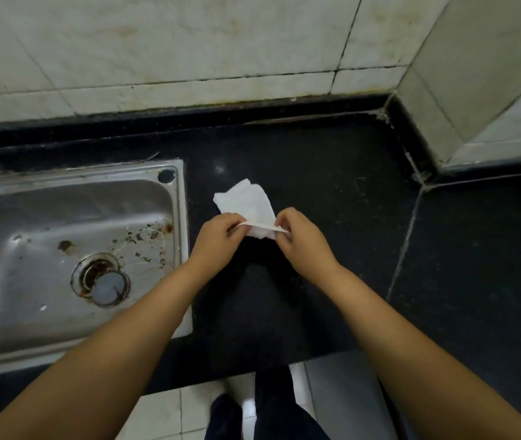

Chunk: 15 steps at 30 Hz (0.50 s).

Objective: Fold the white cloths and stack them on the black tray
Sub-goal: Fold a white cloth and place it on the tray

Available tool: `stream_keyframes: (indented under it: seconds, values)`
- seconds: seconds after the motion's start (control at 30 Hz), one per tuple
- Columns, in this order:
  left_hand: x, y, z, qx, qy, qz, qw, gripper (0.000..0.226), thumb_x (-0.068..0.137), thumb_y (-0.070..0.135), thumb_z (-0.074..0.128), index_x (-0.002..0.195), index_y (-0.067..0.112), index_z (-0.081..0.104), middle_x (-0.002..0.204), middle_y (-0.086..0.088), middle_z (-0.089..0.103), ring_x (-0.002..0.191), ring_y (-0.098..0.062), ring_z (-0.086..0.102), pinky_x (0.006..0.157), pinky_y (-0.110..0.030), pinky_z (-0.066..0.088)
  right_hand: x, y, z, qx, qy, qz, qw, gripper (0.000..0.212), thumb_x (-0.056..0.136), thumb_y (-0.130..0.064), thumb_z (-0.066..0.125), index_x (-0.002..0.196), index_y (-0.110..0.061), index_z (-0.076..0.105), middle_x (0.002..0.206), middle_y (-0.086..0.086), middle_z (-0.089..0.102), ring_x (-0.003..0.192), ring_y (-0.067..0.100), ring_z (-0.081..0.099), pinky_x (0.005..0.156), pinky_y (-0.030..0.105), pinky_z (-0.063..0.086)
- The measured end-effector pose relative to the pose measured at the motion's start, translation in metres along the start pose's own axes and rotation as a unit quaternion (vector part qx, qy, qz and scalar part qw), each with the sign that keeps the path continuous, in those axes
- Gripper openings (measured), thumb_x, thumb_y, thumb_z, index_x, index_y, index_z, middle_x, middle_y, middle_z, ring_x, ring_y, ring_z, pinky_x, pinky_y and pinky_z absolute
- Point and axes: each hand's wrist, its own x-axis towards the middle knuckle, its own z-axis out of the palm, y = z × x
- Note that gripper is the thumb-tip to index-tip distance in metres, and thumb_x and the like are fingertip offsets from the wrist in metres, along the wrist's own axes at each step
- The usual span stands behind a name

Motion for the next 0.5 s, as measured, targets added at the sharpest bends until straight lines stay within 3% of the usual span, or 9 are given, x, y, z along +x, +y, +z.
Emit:
stream_keyframes:
  seconds: [0.17, 0.37, 0.5]
  values:
    - [-0.032, 0.008, -0.025, -0.066, -0.024, 0.013, 0.997, 0.012, 0.091, 0.017, 0.057, 0.082, 0.018, 0.065, 0.079, 0.001, 0.064, 0.073, -0.007, 0.056, 0.068, -0.019, 0.042, -0.062, -0.006, -0.020, 0.068, 0.085, 0.030, 0.994, 0.005, 0.090, -0.012, 0.059, 0.090, -0.016, 0.062, 0.089, -0.005, 0.054, 0.077, 0.003, 0.050, 0.069, 0.005, 0.038]
    - [-0.039, 0.038, -0.042, -0.072, -0.073, 0.031, 0.994, 0.012, 0.090, 0.022, 0.059, 0.082, 0.019, 0.067, 0.078, 0.009, 0.063, 0.074, -0.004, 0.056, 0.064, -0.019, 0.042, -0.107, 0.003, -0.060, 0.065, 0.127, 0.078, 0.987, 0.009, 0.092, -0.015, 0.058, 0.086, -0.021, 0.061, 0.084, -0.008, 0.051, 0.070, 0.003, 0.047, 0.063, 0.006, 0.040]
    - [-0.021, 0.057, -0.039, -0.017, -0.116, 0.070, 0.991, 0.013, 0.093, 0.023, 0.056, 0.092, 0.020, 0.068, 0.081, 0.013, 0.062, 0.075, 0.000, 0.055, 0.064, -0.015, 0.041, -0.100, 0.013, -0.090, 0.071, 0.182, 0.102, 0.975, 0.007, 0.095, -0.020, 0.052, 0.090, -0.017, 0.056, 0.079, -0.007, 0.052, 0.069, 0.004, 0.046, 0.058, 0.010, 0.038]
